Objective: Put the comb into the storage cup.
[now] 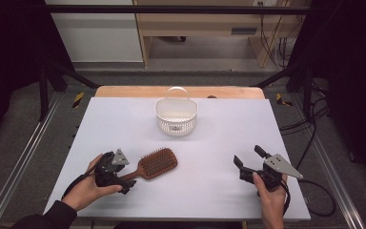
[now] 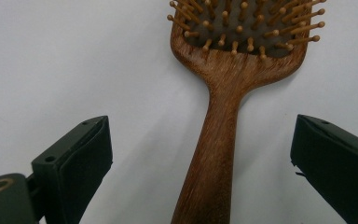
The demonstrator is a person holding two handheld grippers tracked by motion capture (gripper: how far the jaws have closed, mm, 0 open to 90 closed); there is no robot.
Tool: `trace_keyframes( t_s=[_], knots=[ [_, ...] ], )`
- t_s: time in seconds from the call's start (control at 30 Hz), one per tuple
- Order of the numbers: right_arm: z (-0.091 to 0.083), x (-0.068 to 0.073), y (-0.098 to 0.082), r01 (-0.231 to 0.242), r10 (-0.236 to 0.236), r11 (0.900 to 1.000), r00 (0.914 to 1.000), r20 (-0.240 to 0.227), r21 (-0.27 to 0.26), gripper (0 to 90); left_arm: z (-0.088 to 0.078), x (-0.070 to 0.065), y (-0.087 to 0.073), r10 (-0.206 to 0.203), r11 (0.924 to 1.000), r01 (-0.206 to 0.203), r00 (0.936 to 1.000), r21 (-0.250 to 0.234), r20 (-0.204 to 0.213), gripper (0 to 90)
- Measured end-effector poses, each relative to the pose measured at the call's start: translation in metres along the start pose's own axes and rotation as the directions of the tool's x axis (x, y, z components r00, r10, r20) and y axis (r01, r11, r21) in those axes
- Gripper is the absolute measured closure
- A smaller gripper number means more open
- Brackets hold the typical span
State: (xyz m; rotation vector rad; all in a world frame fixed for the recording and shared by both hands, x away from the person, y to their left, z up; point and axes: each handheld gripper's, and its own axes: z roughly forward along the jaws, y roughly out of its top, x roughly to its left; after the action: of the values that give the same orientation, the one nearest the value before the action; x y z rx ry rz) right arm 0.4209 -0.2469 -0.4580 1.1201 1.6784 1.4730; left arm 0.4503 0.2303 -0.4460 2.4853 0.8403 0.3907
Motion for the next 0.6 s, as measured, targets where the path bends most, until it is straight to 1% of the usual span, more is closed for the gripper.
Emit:
trace_keyframes(
  t_s=[0.2, 0.27, 0.37, 0.5, 0.6],
  knots=[
    [0.001, 0.001, -0.0005, 0.004, -0.004, 1.0, 1.0, -0.001, 0.005, 10.8, 0.0027, 0.0005, -0.0006, 0.022, 0.9989, -0.023, 0.9996, 0.042, 0.018, 6.0],
    [0.001, 0.0007, -0.0007, 0.003, -0.003, 1.0, 1.0, -0.001, 0.005, 10.9, 0.0033, 0.0009, -0.0003, 0.018, 0.9983, -0.02, 0.9996, 0.055, 0.021, 6.1],
    [0.0014, 0.0003, -0.0012, 0.0, 0.0, 1.0, 1.0, -0.005, 0.009, 11.6, 0.0036, 0.0019, -0.0001, 0.022, 0.9977, -0.023, 0.9995, 0.064, 0.024, 8.3],
    [0.0015, 0.001, -0.0013, 0.0, 0.0, 1.0, 1.0, -0.008, 0.01, 11.5, 0.004, 0.0021, 0.0004, 0.03, 0.9969, -0.033, 0.9986, 0.071, 0.043, 10.4],
    [0.0009, 0.0003, -0.0013, -0.004, 0.004, 1.0, 0.9999, -0.01, 0.009, 11.5, 0.005, 0.0026, 0.0005, 0.039, 0.9961, -0.042, 0.9982, 0.077, 0.047, 12.4]
  ],
)
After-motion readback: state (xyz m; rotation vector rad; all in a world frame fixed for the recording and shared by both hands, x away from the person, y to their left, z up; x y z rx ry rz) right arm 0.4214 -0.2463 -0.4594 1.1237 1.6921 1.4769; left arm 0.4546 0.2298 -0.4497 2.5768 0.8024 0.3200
